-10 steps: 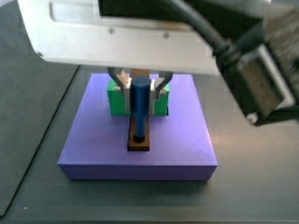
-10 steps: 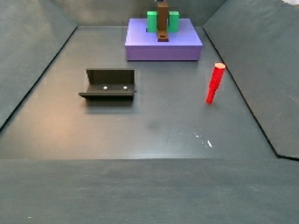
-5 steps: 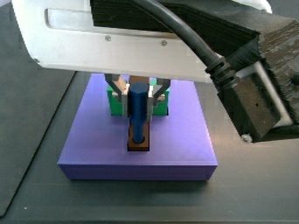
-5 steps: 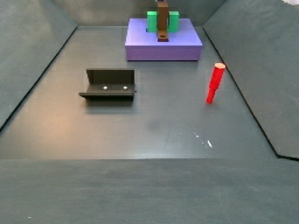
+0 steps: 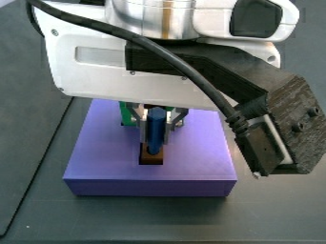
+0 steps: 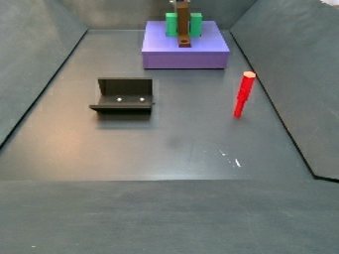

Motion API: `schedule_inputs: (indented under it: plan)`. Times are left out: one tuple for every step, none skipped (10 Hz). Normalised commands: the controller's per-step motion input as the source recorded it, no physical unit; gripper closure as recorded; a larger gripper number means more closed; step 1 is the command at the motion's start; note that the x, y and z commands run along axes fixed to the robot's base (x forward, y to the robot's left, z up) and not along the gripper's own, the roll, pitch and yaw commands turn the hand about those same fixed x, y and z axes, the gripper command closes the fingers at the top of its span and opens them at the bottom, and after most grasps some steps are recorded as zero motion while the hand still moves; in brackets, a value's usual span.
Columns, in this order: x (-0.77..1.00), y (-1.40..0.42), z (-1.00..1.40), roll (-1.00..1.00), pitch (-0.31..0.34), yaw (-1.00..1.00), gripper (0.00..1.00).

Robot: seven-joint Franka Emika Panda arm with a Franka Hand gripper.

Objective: Pick up the blue object. Move up. Move to above the board. Insert the blue object.
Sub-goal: Insert the blue object.

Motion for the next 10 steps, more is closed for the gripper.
schedule_inputs:
  plan:
    - [0.09, 0.0, -0.63, 0.05, 0.0, 0.02, 1.0]
    - [0.11, -0.07, -0.46, 0.01, 0.067, 0.09, 1.0]
    - [0.0, -0.29, -0.48, 0.06, 0.156, 0.04, 1.0]
    - [-0.13, -0.33, -0.47, 0.06, 0.091, 0.0, 1.0]
    - [-0.04, 0.0, -0.54, 0.02, 0.07, 0.0, 1.0]
    - [-0.08, 0.12, -0.47, 0.06, 0.036, 0.0, 1.0]
    - [0.0, 0.14, -0.45, 0.1, 0.0, 0.0, 1.0]
    - [0.0, 0.0, -0.55, 0.0, -0.066, 0.0, 1.0]
    - [0.0, 0.0, -0.07, 0.0, 0.027, 0.0, 1.0]
    - [0.0, 0.0, 0.0, 0.0, 0.0, 0.0, 1.0]
